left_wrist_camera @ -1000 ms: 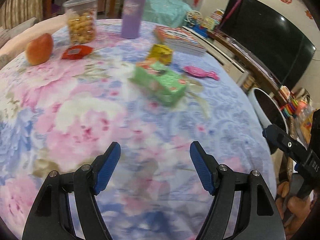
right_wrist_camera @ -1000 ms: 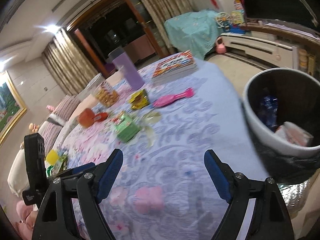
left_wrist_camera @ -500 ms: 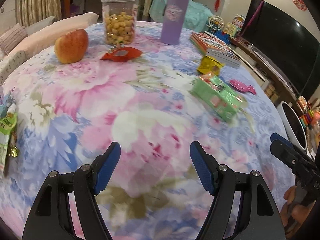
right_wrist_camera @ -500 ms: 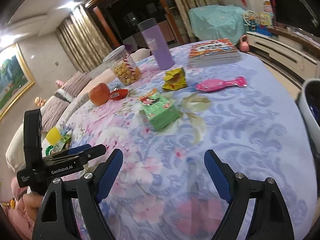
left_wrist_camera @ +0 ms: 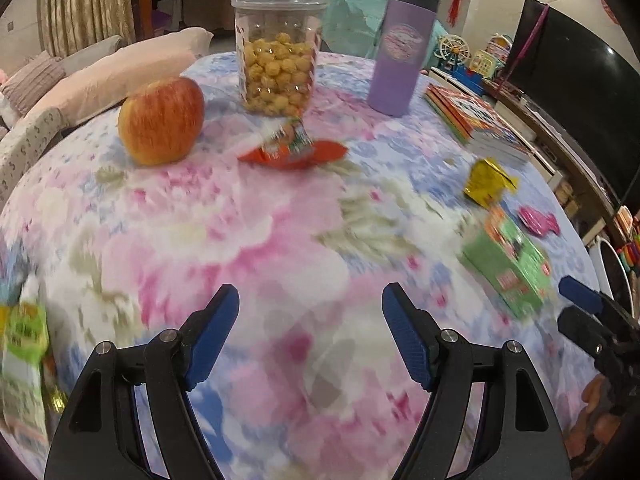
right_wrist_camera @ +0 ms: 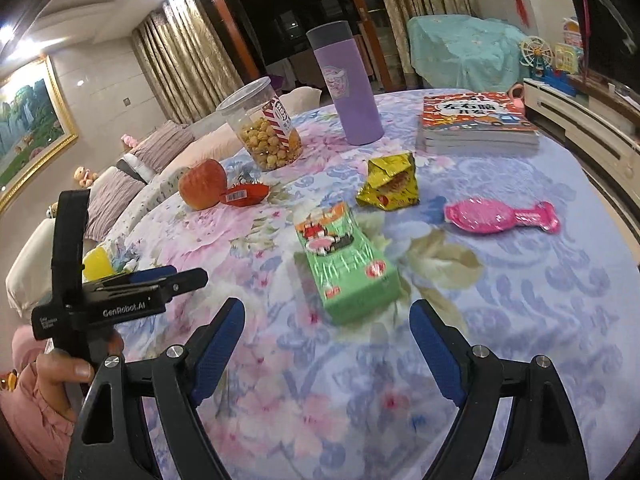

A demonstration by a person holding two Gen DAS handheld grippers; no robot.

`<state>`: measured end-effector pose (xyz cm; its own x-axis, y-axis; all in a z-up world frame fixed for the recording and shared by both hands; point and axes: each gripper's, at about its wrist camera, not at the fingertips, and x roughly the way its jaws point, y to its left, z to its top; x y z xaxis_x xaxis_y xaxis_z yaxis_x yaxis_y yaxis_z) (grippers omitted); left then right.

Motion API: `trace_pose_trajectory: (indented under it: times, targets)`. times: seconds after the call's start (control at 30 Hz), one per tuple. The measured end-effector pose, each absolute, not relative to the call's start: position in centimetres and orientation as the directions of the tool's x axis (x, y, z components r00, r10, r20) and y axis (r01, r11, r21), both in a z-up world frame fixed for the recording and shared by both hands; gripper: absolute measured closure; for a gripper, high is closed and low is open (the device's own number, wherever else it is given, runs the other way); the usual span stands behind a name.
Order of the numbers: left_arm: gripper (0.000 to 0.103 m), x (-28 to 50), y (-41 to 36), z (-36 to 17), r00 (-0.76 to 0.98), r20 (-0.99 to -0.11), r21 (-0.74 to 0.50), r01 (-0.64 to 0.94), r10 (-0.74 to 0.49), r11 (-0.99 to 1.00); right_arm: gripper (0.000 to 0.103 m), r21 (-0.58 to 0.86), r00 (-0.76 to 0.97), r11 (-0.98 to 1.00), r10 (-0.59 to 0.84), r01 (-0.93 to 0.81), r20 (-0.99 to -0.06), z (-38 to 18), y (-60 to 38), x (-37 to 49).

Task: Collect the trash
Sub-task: 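Move both open tools back toward the orange snack bag and green carton, then grasp the orange snack bag with the left tool while the right tool grasps the green milk carton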

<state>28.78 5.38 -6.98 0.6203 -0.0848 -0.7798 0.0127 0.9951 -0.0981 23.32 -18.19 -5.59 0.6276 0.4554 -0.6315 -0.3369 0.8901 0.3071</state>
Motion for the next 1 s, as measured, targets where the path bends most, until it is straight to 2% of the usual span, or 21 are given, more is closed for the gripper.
trace_pose_trajectory:
  times: [0.1,0.2,0.47,0.87,0.9,0.93,0.97,1.0]
  targets:
    - [0.026,30.5,5.8,-6.8,0.628,-0.775,-0.088,0.009,-0.074,0.996,0.017,0.306,0.623,0.889,0.457,-0.340,-0.635,-5.8,-17.6,24.5]
    - [0.019,32.6,5.8,-6.5,0.634,-0.772,-0.052,0.008,-0.046,0.999,0.017,0.309,0.617,0.887,0.460,-0.342,-0.639,-6.0,-17.1,25.6]
    - [0.018,36.6,6.0,-6.9,0.646,-0.763,0.006,0.008,0.000,1.000,0.017,0.318,0.604,0.887,0.462,-0.336,-0.650,-6.7,-16.8,27.4]
    - [0.018,38.7,6.4,-7.8,0.678,-0.735,0.026,0.034,-0.004,0.999,0.017,0.227,0.589,0.893,0.430,-0.388,-0.685,-7.2,-14.9,28.7]
    - [0.023,38.8,6.4,-8.0,0.677,-0.736,0.023,0.036,-0.008,0.999,0.018,0.227,0.587,0.893,0.429,-0.388,-0.687,-7.3,-14.8,28.7]
    - [0.038,38.9,6.4,-8.1,0.673,-0.740,0.017,0.046,-0.018,0.999,0.018,0.227,0.588,0.894,0.428,-0.387,-0.687,-7.4,-14.7,28.7]
    - [0.049,39.0,6.3,-8.3,0.665,-0.746,0.013,0.059,-0.030,0.998,0.021,0.225,0.589,0.896,0.425,-0.383,-0.687,-7.4,-14.7,28.7]
    - [0.063,39.2,6.2,-8.5,0.657,-0.753,0.010,0.072,-0.040,0.997,0.029,0.225,0.590,0.898,0.421,-0.378,-0.688,-7.5,-14.7,28.7]
